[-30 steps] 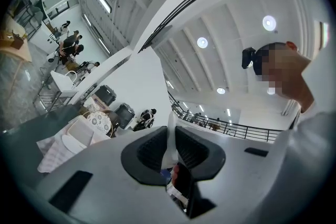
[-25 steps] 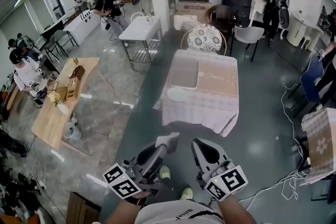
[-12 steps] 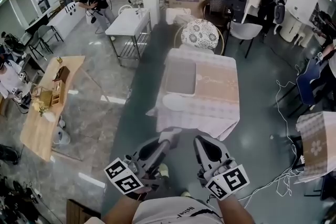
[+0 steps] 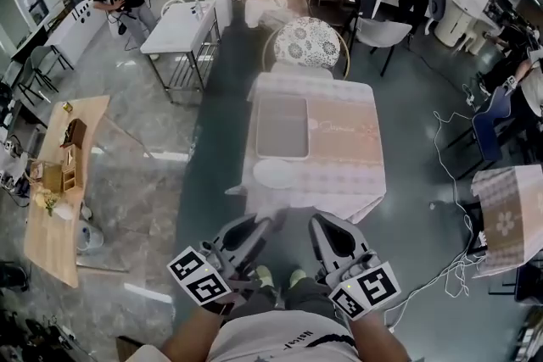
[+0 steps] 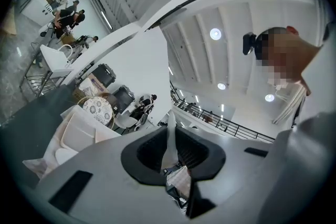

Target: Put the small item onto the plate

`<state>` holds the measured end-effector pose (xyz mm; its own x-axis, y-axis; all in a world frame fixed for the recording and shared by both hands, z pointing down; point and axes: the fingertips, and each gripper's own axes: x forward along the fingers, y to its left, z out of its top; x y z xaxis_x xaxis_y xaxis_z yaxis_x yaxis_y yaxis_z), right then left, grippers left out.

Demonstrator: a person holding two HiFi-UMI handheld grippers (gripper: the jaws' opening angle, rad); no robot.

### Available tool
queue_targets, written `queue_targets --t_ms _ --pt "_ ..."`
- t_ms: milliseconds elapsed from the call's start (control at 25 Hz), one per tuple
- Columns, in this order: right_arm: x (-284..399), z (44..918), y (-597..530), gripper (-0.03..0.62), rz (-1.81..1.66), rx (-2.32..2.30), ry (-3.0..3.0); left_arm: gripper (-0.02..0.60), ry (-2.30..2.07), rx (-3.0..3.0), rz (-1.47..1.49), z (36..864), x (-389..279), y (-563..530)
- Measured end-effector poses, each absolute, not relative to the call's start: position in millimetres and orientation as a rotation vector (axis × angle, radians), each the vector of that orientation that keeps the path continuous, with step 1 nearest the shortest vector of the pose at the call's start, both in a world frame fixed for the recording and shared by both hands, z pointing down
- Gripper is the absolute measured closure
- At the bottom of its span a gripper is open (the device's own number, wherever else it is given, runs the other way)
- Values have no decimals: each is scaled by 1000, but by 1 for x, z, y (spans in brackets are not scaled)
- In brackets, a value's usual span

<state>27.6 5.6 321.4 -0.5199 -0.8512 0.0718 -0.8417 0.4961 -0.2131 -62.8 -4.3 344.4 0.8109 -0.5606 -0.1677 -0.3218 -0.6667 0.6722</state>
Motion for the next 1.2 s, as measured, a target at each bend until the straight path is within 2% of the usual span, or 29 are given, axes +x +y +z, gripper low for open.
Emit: queue_targets --t_ms 320,760,1200 --pt "64 346 -58 579 -412 -1547 2638 526 -642 2308 -413 388 -32 -61" --pt "79 382 -179 579 -462 -1385 2798 526 -776 2227 -364 435 -2 -157" --pt "77 452 -218 580 -587 -1393 2809 526 -816 2099 -284 510 -4 -190"
